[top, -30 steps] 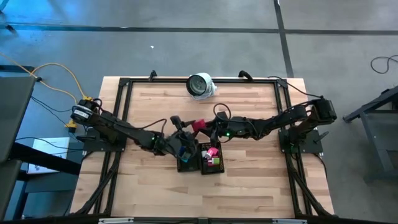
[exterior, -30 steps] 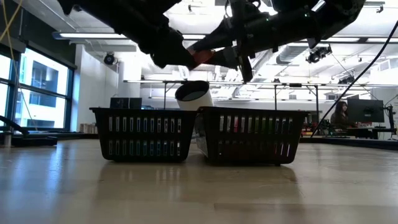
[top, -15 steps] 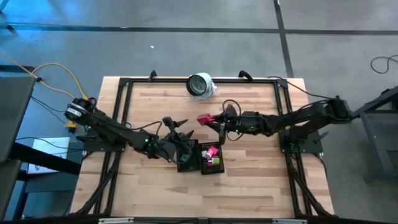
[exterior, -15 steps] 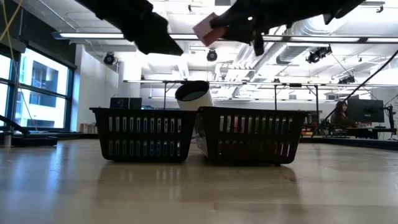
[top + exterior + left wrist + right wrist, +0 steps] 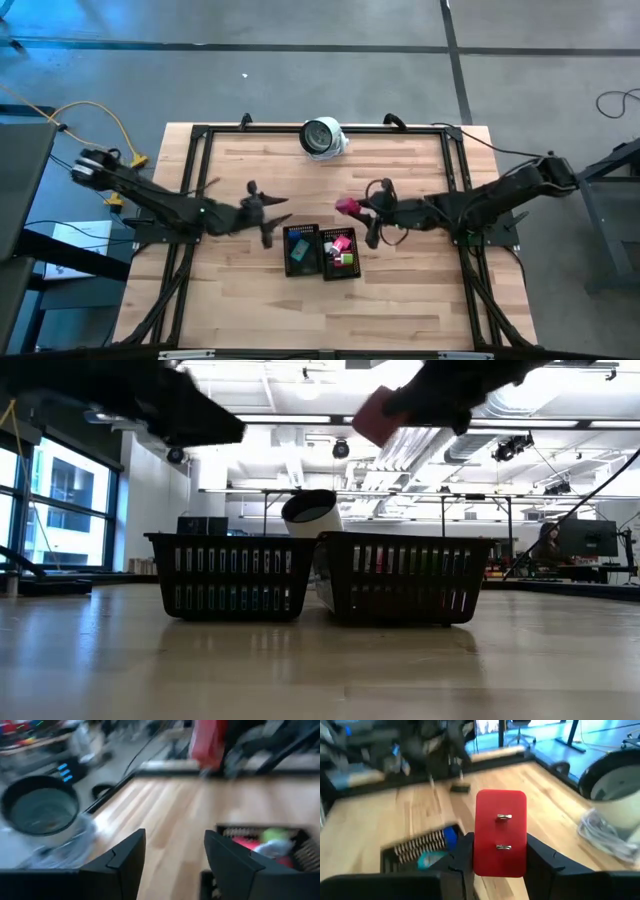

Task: Pick & Place Office items
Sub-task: Put the red charger adapter into the right black bin

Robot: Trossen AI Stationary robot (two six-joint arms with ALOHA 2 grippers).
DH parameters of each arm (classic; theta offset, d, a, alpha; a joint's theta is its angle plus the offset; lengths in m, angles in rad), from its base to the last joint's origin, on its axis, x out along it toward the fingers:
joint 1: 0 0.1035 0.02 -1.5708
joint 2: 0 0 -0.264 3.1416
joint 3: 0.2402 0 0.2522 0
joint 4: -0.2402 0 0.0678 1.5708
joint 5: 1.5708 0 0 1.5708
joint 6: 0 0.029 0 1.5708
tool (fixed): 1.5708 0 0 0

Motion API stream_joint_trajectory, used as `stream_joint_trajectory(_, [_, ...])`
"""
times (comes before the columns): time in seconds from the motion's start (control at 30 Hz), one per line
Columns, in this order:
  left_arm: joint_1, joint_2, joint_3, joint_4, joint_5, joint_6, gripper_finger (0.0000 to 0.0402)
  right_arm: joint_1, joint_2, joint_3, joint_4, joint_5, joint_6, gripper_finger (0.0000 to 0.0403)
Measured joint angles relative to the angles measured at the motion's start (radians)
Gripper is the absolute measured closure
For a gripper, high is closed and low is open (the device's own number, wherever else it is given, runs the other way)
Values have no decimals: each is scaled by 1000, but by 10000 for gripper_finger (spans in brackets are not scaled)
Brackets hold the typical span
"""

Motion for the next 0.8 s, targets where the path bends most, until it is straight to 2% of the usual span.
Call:
stream_joint_trajectory(0.13, [72, -97, -216, 381, 261, 12, 209, 39, -6, -1, -59, 14, 1, 292])
stream_joint_trajectory(0.23, [151, -112, -297, 550, 445, -19, 209, 51, -6, -1, -58, -4, -9, 292])
stream_joint_trajectory(0.33, [247, -102, -304, 570, 618, -62, 209, 54, 3, -1, -50, -73, -22, 292])
stream_joint_trajectory(0.47, [424, -96, -304, 550, 791, -124, 209, 31, 49, -1, -55, -201, -26, 292])
stream_joint_trajectory(0.63, [647, -103, -307, 553, 1101, -227, 209, 28, 115, -1, -84, -236, -51, 292])
stream_joint_trajectory(0.8, [791, -157, -308, 457, 1165, -291, 209, 28, 129, -1, -97, -239, -70, 292])
